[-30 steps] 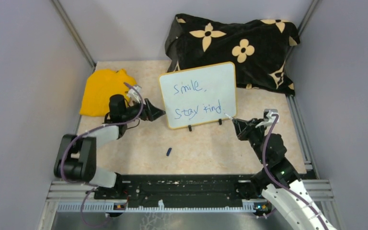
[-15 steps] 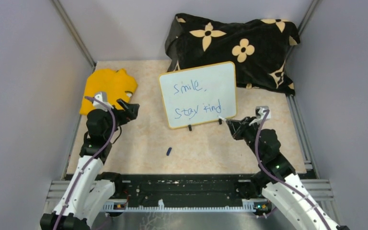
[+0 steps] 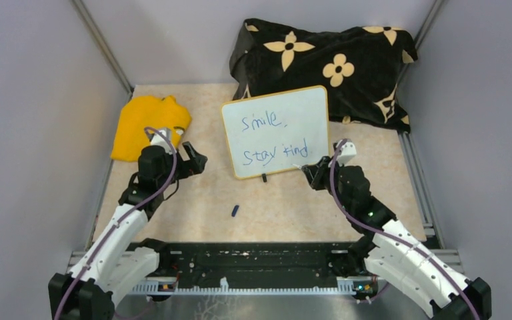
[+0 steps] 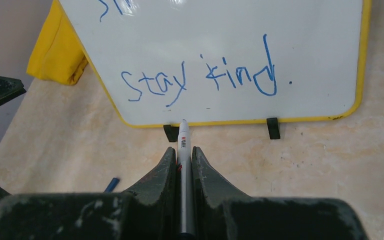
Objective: Write a sentence on the whiteboard
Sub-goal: Close the whiteboard marker at the center of the board.
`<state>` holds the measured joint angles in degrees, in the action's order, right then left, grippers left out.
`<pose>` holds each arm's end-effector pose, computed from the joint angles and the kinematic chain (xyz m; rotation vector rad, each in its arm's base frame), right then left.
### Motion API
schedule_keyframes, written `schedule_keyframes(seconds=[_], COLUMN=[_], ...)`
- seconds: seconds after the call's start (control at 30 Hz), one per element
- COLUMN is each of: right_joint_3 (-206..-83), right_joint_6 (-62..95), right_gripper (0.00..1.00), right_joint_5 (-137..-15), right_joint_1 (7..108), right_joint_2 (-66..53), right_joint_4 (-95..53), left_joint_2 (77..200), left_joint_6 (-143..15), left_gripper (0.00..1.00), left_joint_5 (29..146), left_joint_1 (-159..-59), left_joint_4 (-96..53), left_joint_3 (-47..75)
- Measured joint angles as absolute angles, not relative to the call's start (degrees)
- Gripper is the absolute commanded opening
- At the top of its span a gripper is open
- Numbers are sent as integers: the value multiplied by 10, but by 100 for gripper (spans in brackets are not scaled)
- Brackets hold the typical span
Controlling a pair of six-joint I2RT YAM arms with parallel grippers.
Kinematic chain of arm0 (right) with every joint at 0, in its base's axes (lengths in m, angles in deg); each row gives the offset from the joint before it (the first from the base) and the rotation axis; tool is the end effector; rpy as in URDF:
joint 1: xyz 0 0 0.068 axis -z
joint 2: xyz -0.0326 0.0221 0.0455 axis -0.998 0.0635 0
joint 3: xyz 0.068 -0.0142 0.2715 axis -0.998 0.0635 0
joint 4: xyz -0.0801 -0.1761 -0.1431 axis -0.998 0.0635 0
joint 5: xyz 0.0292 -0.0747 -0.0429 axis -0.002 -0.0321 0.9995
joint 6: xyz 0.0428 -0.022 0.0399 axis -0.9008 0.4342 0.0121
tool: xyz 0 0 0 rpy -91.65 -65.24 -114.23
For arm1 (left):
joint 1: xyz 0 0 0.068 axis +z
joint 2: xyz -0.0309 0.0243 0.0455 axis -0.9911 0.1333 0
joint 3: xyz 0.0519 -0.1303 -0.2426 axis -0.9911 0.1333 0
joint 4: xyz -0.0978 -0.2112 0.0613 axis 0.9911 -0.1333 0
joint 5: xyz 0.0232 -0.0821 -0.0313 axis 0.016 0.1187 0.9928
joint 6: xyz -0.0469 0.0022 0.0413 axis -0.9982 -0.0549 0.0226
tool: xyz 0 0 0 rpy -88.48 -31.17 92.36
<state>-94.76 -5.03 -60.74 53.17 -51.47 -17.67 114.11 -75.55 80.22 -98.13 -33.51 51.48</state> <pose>0.1278 0.0766 0.2635 0.0074 1.8653 0.6378 0.1810 -0.0522 0.2668 -0.1254 2.0499 -0.4502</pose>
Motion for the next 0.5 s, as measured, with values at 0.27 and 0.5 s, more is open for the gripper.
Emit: schedule_keyframes(seconds=[0.27, 0.5], right_joint_3=[-963, -963], right_joint_6=[-30, -25], right_gripper=[0, 0], right_joint_5=[-585, -574], right_joint_1=[514, 513], right_joint_2=[-512, -525], right_joint_4=[-186, -184], left_joint_2=[1091, 1214], left_joint_6=[-789, -729], left_gripper=[99, 98], left_joint_5=[842, 916], left_joint_1=[-981, -1054], left_joint_4=[-300, -327], left_joint_3=[540, 498])
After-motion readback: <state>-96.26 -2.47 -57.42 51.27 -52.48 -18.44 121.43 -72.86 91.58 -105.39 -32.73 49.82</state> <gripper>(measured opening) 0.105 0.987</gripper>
